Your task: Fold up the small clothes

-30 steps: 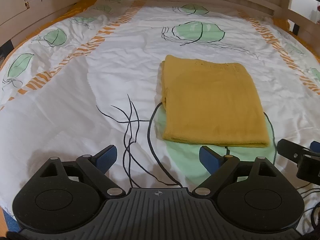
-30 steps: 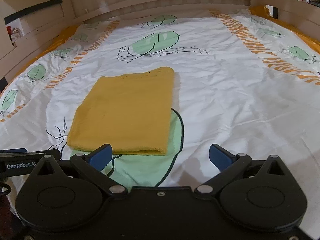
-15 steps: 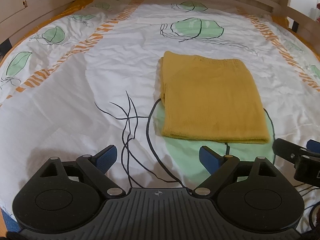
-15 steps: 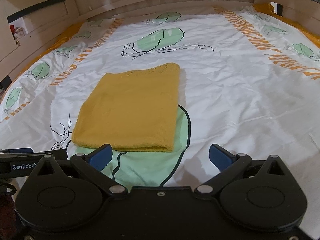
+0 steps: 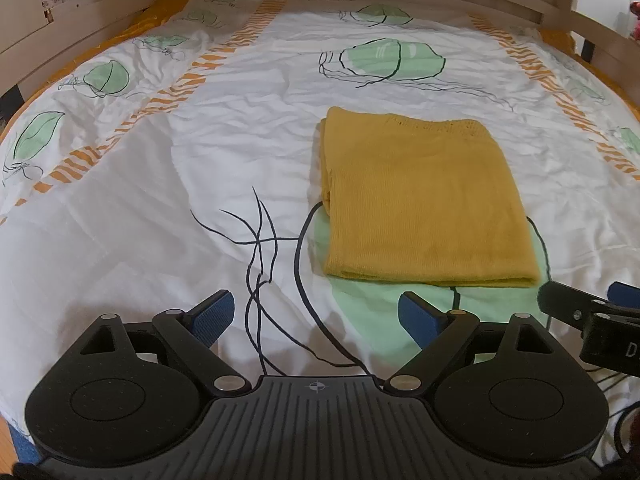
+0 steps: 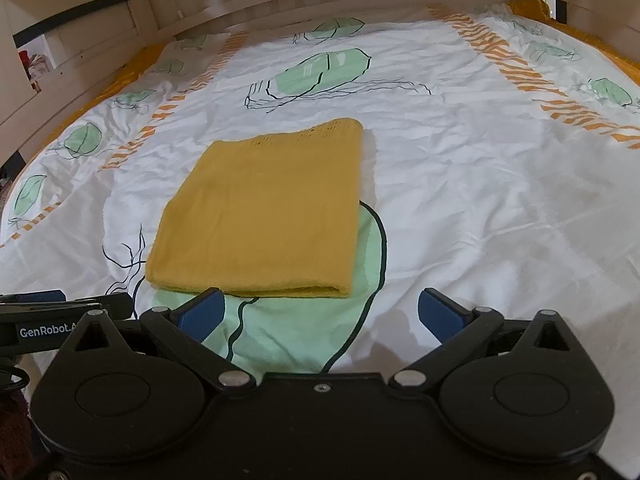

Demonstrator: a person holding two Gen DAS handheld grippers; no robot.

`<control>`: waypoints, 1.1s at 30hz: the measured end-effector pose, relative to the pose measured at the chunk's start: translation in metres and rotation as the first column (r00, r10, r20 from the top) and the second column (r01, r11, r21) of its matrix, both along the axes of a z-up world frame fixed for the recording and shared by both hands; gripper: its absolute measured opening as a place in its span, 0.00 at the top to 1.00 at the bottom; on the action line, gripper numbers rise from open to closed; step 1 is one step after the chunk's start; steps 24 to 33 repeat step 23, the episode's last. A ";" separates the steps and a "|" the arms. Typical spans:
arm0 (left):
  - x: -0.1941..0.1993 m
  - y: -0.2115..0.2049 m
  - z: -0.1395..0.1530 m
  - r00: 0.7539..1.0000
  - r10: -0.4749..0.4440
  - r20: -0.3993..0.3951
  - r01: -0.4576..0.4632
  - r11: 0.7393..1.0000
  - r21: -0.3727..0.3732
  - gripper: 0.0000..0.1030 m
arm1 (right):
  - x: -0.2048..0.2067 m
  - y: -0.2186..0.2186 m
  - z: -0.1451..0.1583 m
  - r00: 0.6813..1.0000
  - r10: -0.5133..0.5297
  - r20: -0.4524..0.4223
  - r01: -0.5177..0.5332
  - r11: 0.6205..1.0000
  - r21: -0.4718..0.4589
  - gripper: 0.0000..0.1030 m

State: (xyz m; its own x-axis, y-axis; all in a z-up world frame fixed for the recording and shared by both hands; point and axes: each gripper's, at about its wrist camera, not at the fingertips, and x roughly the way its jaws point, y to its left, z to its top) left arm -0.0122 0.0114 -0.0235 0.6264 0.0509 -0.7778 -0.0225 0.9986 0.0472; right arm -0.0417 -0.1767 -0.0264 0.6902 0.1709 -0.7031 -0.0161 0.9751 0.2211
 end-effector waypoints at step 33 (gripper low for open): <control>0.004 0.008 -0.005 1.000 0.008 -0.018 -0.008 1.000 -0.010 0.13 | 0.008 0.003 -0.005 1.000 0.006 -0.026 -0.006 1.000 0.007 0.01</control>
